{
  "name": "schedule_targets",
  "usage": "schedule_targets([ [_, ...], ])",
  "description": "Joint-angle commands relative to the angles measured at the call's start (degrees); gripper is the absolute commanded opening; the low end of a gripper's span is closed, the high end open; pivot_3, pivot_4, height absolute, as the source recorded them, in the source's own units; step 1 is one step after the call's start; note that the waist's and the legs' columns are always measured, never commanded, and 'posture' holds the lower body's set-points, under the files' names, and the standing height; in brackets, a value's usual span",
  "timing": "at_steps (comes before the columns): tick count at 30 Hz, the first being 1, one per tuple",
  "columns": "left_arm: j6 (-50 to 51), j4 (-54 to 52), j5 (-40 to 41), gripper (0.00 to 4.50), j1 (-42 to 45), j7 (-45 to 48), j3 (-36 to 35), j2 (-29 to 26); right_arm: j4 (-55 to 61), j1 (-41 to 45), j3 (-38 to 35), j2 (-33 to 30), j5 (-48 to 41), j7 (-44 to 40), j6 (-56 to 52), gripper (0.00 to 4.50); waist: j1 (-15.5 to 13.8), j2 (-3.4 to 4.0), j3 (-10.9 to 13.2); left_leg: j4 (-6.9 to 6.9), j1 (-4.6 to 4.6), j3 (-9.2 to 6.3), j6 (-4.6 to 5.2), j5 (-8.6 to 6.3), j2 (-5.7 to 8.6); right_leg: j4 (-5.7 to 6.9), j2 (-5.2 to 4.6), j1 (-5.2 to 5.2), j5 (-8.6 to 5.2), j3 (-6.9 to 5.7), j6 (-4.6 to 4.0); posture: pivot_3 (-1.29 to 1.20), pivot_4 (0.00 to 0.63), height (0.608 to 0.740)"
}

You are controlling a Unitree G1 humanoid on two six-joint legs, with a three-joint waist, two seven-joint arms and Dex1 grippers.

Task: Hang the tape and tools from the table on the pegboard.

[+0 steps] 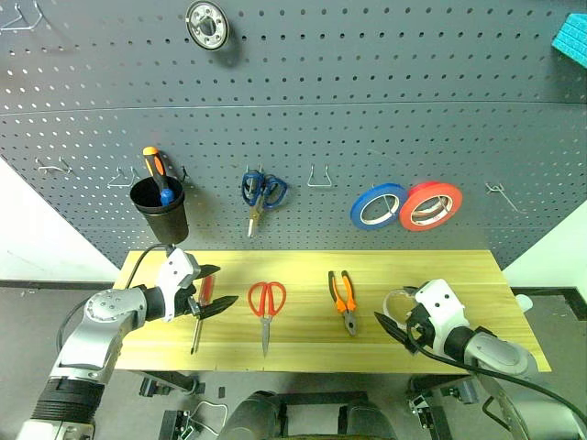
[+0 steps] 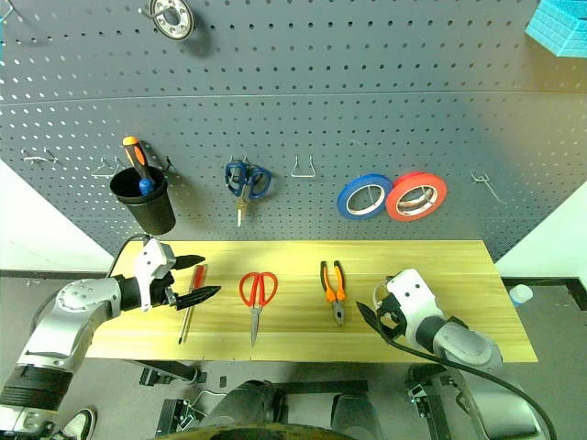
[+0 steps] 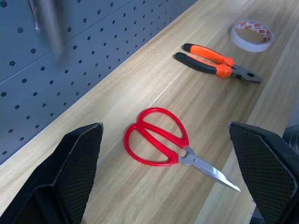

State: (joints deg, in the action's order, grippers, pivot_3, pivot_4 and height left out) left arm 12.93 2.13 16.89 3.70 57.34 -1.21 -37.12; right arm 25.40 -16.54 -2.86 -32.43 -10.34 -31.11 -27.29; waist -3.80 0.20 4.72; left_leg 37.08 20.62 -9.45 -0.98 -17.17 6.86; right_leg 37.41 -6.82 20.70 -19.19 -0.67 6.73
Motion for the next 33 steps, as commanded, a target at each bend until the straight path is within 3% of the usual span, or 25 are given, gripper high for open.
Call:
schedule_targets([
  [1, -1.08, -0.64, 0.39, 4.48, 0.85, 0.13, -0.55, 0.00, 1.07, 0.60, -1.00, 0.37, -0.75, 0.11, 0.10, 4.50, 0.00, 0.00, 0.00, 0.00, 0.00, 0.00, 0.00, 0.00, 0.00, 0.00, 0.00, 0.00, 0.00, 0.00, 0.00, 0.08, 0.055, 0.725],
  [14, -0.49, -2.47, 1.27, 4.48, -0.67, -0.33, -1.12, 0.54, 1.06, 0.40, -1.44, -0.17, -0.65, -0.25, -0.21, 4.50, 0.03, -0.01, 0.01, 0.00, 0.00, 0.01, 0.01, 0.00, 0.00, 0.00, 0.00, 0.01, 0.00, 0.01, 0.00, 0.08, 0.067, 0.725],
  [21, 0.69, -4.45, 1.83, 4.48, 0.15, 0.68, 0.01, 0.53, -0.69, 3.54, -2.55, 1.68, 0.96, 4.51, -1.94, 4.50, 0.07, -0.07, 0.13, 0.00, 0.00, 0.01, 0.02, -0.01, -0.02, 0.01, 0.00, 0.01, 0.00, 0.02, -0.01, 0.07, 0.089, 0.725],
  [28, 0.37, -2.13, -1.06, 4.48, 5.58, 3.80, 6.70, 1.83, -0.25, 5.62, -1.81, 5.69, 4.03, 12.14, -6.32, 4.50, 0.16, -0.09, 2.66, -0.01, 0.09, 0.00, 0.03, -0.01, -0.06, 0.02, -0.02, 0.10, 0.02, 0.03, -0.05, 0.05, 0.195, 0.725],
  [33, -0.55, 1.31, -2.65, 4.48, 9.45, 5.03, 10.35, 4.13, 1.98, 5.30, 0.01, 7.62, 5.58, 15.00, -10.72, 4.50, 1.61, -0.21, 5.26, 0.15, 0.87, 0.01, -0.32, 0.20, -0.08, 0.20, -0.06, 0.61, 0.09, 0.04, -0.13, 0.04, 0.250, 0.725],
])
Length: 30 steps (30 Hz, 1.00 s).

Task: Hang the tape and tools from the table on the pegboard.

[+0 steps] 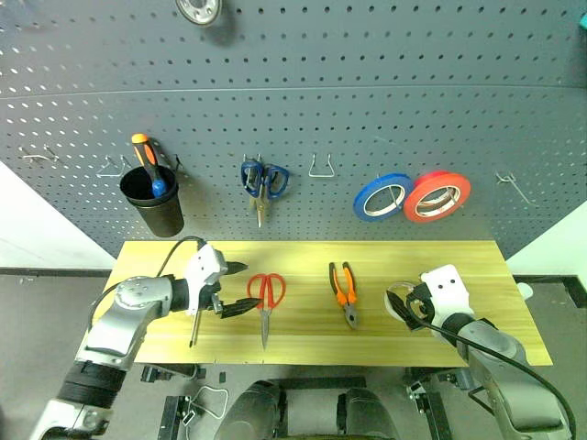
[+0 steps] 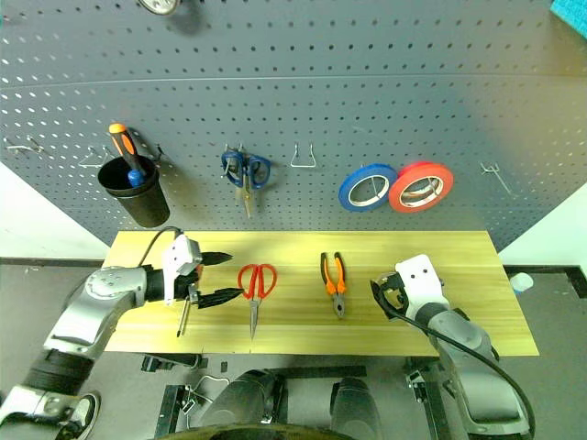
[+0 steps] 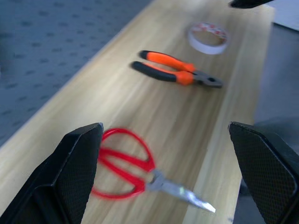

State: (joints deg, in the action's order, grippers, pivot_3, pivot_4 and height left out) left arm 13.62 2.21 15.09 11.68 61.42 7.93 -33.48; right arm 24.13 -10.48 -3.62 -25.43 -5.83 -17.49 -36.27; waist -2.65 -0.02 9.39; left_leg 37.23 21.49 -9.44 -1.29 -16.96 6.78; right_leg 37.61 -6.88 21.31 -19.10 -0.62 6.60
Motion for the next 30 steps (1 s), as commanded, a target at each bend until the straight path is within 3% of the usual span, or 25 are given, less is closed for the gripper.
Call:
schedule_targets([
  [1, -1.68, 2.04, -1.19, 4.48, 2.12, 1.25, 1.89, 0.93, 3.74, -1.21, 1.36, 0.70, 1.40, 1.61, -2.34, 4.50, 0.66, 0.02, 0.94, -0.01, 0.04, 0.00, 0.00, 0.00, -0.03, 0.01, 0.00, 0.04, 0.00, 0.00, -0.01, 0.04, 0.267, 0.725],
  [11, -4.83, 9.22, -4.08, 4.48, 6.77, 2.83, 7.43, 7.50, 6.77, -5.21, 5.26, 3.00, 2.99, 4.40, -5.35, 4.50, 3.47, -0.51, 6.46, 0.00, 0.15, 0.11, 0.03, 0.00, -0.10, 0.01, 0.02, 0.16, -0.01, 0.08, -0.01, 0.00, 0.369, 0.725],
  [16, -3.69, 6.28, -3.57, 4.48, 5.11, 3.63, 8.38, 7.75, 5.98, -5.02, 6.94, 4.75, 3.54, 5.27, -4.71, 4.50, 3.85, -0.63, 7.42, 0.13, 0.96, 0.45, 0.00, 0.02, -0.16, 0.55, 0.02, 1.26, -0.01, 0.29, -0.02, 0.00, 0.380, 0.725],
  [30, -2.63, 3.57, -2.82, 4.48, 3.22, 2.76, 6.77, 6.54, 5.21, -0.19, 6.28, 7.40, 2.20, 4.86, -1.78, 4.50, 3.50, -0.71, 7.98, 0.21, 0.97, 0.58, -0.06, 0.05, -0.21, 0.57, 0.05, 1.35, -0.01, 0.37, -0.01, 0.03, 0.354, 0.725],
])
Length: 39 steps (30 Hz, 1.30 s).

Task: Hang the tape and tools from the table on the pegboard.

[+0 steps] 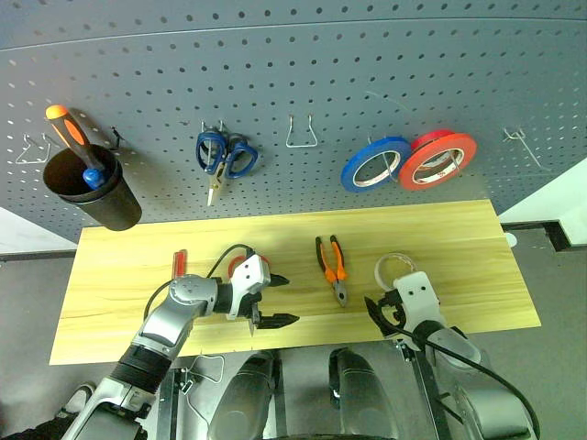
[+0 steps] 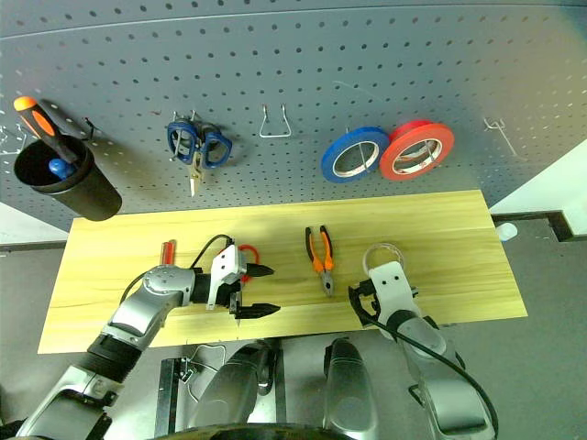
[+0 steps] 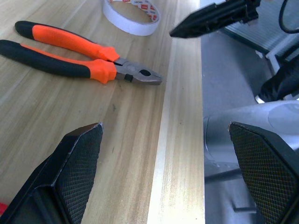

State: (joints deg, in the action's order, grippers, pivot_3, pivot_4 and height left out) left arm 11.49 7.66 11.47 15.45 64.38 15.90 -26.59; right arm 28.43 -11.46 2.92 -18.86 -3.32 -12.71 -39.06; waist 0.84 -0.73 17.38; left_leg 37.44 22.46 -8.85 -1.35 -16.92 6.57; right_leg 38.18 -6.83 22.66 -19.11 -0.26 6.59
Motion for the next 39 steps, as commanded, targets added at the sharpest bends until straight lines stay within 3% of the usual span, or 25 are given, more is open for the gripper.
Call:
schedule_targets([
  [1, -0.58, -1.99, 0.88, 4.48, -0.41, -0.40, -1.41, -0.33, 0.29, 1.38, -0.07, 0.96, -0.15, 0.18, 1.07, 4.50, 0.01, 0.00, 0.00, 0.00, 0.00, 0.00, 0.00, 0.00, 0.00, 0.01, 0.00, 0.00, 0.00, 0.00, 0.00, 0.03, 0.354, 0.725],
  [9, 3.06, -8.25, 5.63, 4.48, 3.21, -1.53, -5.67, -0.06, -6.60, 7.65, 1.97, 1.37, 1.75, 0.43, 2.76, 4.50, -0.13, -0.02, 0.04, -0.01, 0.03, 0.00, -0.03, 0.02, 0.00, 0.01, 0.00, 0.03, 0.00, 0.00, 0.00, 0.04, 0.354, 0.725],
  [19, 2.80, -9.37, 4.63, 4.48, 1.88, -0.64, -4.61, -1.40, -8.91, 9.72, 1.75, 1.43, 2.26, 0.24, 3.02, 4.50, -0.09, -0.03, 0.05, -0.15, 0.03, 0.13, -0.04, 0.02, -0.02, 0.00, 0.00, 0.13, 0.00, 0.03, 0.00, 0.04, 0.349, 0.725],
  [27, 3.00, -9.98, 4.57, 4.48, 0.89, -0.50, -4.18, -1.77, -10.93, 10.54, 3.49, 1.50, 1.91, -0.74, -5.41, 4.50, -0.09, -0.03, 0.05, -0.15, 0.03, 0.13, -0.04, 0.02, -0.03, 0.00, 0.01, 0.13, 0.00, 0.05, 0.00, 0.05, 0.338, 0.725],
  [39, 3.07, -10.49, 5.62, 4.48, -0.19, 0.53, -5.38, -4.25, -18.48, 15.40, 4.54, 3.52, 3.66, 1.29, -5.32, 4.50, -0.15, -0.03, -0.10, -0.14, 0.02, 0.14, -0.08, 0.04, -0.02, 0.02, 0.02, 0.17, 0.01, 0.06, 0.00, 0.05, 0.260, 0.725],
])
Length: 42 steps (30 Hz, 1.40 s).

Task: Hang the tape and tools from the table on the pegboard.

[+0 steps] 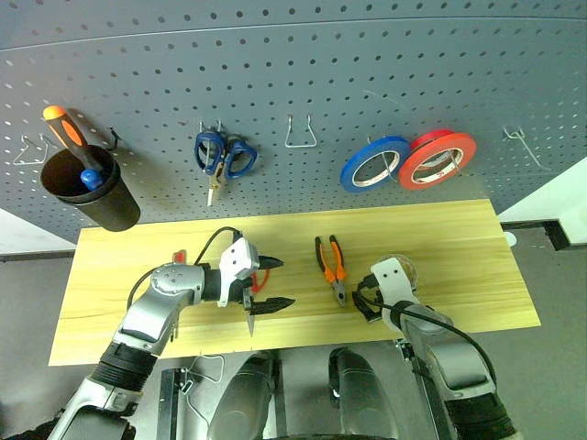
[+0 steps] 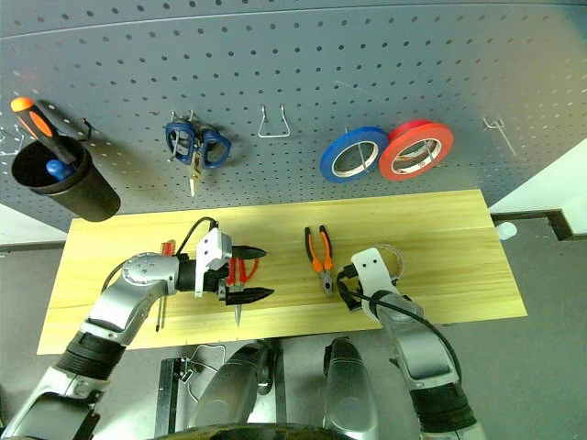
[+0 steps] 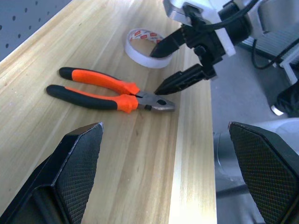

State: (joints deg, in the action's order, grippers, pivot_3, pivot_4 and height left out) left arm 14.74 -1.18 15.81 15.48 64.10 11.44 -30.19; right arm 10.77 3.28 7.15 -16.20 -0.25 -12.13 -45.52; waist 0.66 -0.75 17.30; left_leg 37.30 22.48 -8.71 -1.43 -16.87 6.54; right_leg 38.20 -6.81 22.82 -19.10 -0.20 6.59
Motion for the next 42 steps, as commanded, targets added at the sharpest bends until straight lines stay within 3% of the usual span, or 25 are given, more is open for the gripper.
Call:
schedule_targets([
  [1, -0.27, -1.33, 1.17, 4.48, 0.27, 0.77, -0.91, -0.67, -0.73, 0.68, 0.25, 0.95, 0.63, 0.79, 1.14, 4.50, 0.05, -0.01, -0.03, 0.00, 0.00, 0.02, 0.00, 0.00, 0.00, 0.01, 0.00, 0.01, 0.00, 0.00, 0.00, 0.05, 0.261, 0.725],
  [4, -0.42, -0.27, 1.08, 4.48, 1.69, 0.89, -0.87, -0.51, -0.18, 0.29, -0.15, 1.09, 0.33, 0.72, 1.12, 4.50, 0.00, -0.02, -0.04, 0.01, 0.00, 0.05, -0.01, 0.01, 0.00, 0.03, 0.01, 0.04, 0.01, 0.00, 0.00, 0.05, 0.262, 0.725],
  [7, -0.84, 0.52, 0.78, 4.50, 2.46, 1.10, -0.64, -0.36, 0.04, -0.37, 0.05, 0.48, 0.29, 0.00, 1.44, 4.00, 0.01, -0.03, -0.04, 0.03, 0.00, 0.08, -0.01, 0.01, 0.00, 0.04, 0.01, 0.04, 0.01, 0.00, 0.00, 0.05, 0.265, 0.725],
  [19, -0.90, 0.65, 1.09, 4.50, 3.84, 1.46, -0.70, -0.05, -1.19, -0.38, -0.26, 0.37, 0.85, 0.31, 2.32, 0.04, 0.06, -0.06, -0.08, 0.22, 0.00, 0.16, -0.03, 0.02, -0.02, 0.28, 0.02, 0.08, 0.02, 0.02, -0.01, 0.04, 0.265, 0.725],
  [23, -0.98, 0.64, 1.15, 4.50, 4.10, 1.61, -0.55, 0.41, 1.31, -4.70, -0.61, 0.76, 3.64, 4.26, 13.18, 0.04, 0.07, -0.06, -0.08, 0.28, 0.00, 0.18, -0.03, 0.02, -0.02, 0.34, 0.01, 0.09, 0.02, 0.03, -0.01, 0.03, 0.266, 0.725],
  [26, -1.05, 0.99, 1.11, 4.50, 4.26, 1.61, -0.54, 0.77, 3.91, -9.73, -0.17, 1.47, 4.60, 5.81, 14.63, 0.04, 0.03, -0.08, -0.09, 0.28, 0.01, 0.20, -0.03, 0.02, -0.01, 0.40, 0.01, 0.14, 0.02, 0.04, -0.01, 0.02, 0.265, 0.725],
  [29, -1.29, 0.99, 1.18, 4.50, 4.36, 1.65, -0.71, 1.05, 9.32, -18.83, -1.41, 2.41, 5.00, 8.06, 25.83, 0.04, 0.07, -0.06, -0.10, 0.34, 0.01, 0.30, -0.03, 0.02, -0.01, 0.51, 0.01, 0.19, 0.02, 0.10, -0.01, 0.02, 0.257, 0.725],
  [32, -1.57, 1.50, 2.23, 4.50, 5.47, 1.78, -2.05, 1.42, 21.81, -30.26, -9.54, 7.56, -7.26, 4.95, 38.46, 0.04, 0.00, 0.01, -0.17, 0.42, 0.08, 0.36, -0.04, 0.02, 0.00, 0.82, -0.02, 0.38, 0.02, 0.15, -0.01, 0.01, 0.255, 0.725],
  [35, -2.67, 3.33, 3.40, 4.50, 6.54, 1.32, -3.95, 2.52, 29.44, -35.89, -15.16, 8.30, -14.99, 1.76, 43.07, 0.04, 0.55, -0.06, -0.23, 0.69, 0.04, 0.54, -0.06, 0.03, -0.06, 0.92, 0.03, 0.32, 0.07, 0.24, 0.00, 0.00, 0.254, 0.725],
  [38, -3.49, 4.50, 3.87, 4.50, 7.66, 1.12, -4.90, 3.27, 33.69, -36.51, -21.15, 7.45, -22.26, 0.41, 43.44, 0.04, 0.40, -0.16, -0.34, 0.78, -0.13, 0.56, -0.09, 0.08, -0.08, 0.92, 0.08, 0.16, 0.33, 0.31, 0.04, 0.00, 0.255, 0.725],
  [42, -4.40, 4.73, 4.42, 4.50, 9.48, 0.95, -5.07, 4.82, 31.29, -29.95, -27.49, 4.35, -25.60, 0.94, 42.27, 0.04, 0.24, -0.18, -0.36, 0.79, -0.14, 0.52, -0.12, 0.19, -0.28, 0.93, 0.28, 0.18, 0.55, 0.29, -0.14, 0.00, 0.251, 0.725],
])
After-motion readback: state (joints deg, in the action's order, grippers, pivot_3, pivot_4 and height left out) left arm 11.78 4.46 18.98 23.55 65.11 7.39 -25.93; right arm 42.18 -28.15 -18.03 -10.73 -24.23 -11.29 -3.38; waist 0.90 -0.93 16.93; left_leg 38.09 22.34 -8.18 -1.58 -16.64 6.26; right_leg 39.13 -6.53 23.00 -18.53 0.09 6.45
